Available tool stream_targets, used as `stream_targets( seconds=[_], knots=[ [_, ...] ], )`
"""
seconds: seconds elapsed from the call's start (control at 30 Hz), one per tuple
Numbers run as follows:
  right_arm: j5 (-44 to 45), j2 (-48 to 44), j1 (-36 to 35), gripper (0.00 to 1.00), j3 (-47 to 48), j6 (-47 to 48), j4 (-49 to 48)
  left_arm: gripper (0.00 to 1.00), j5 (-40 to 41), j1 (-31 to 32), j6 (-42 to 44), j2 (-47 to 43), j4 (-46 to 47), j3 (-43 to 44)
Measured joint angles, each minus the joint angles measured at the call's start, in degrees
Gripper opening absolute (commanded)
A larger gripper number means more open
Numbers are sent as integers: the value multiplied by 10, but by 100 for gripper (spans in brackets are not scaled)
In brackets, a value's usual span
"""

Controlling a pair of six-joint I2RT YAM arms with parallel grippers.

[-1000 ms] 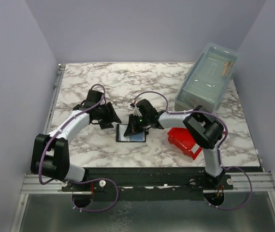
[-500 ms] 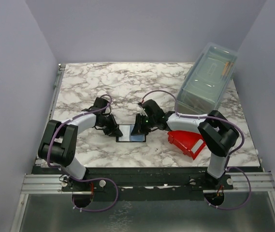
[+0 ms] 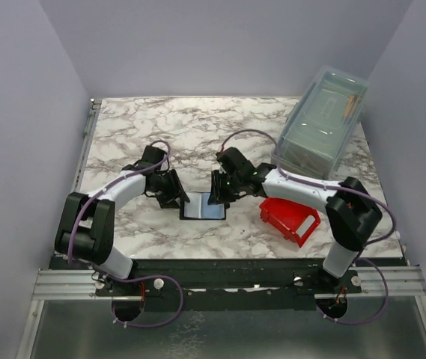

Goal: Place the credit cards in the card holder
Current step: Open the card holder at the center of the board, then pick up the credit card from the storage box.

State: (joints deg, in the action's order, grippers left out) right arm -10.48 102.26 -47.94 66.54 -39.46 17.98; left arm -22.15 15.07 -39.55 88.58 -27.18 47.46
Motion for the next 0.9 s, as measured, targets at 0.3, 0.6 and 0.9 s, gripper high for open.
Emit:
stream_targets(
  seconds=[0.3, 0.6, 0.9],
  knots=[
    [139, -226, 0, 69, 47, -47, 214, 79, 43, 52, 35, -57, -39, 128],
    [261, -422, 0, 83, -64, -313, 518, 88, 51, 183, 78, 25, -39, 252],
    [320, -457, 0, 100, -143, -456, 614, 88, 51, 193, 108, 63, -42, 262]
  ],
)
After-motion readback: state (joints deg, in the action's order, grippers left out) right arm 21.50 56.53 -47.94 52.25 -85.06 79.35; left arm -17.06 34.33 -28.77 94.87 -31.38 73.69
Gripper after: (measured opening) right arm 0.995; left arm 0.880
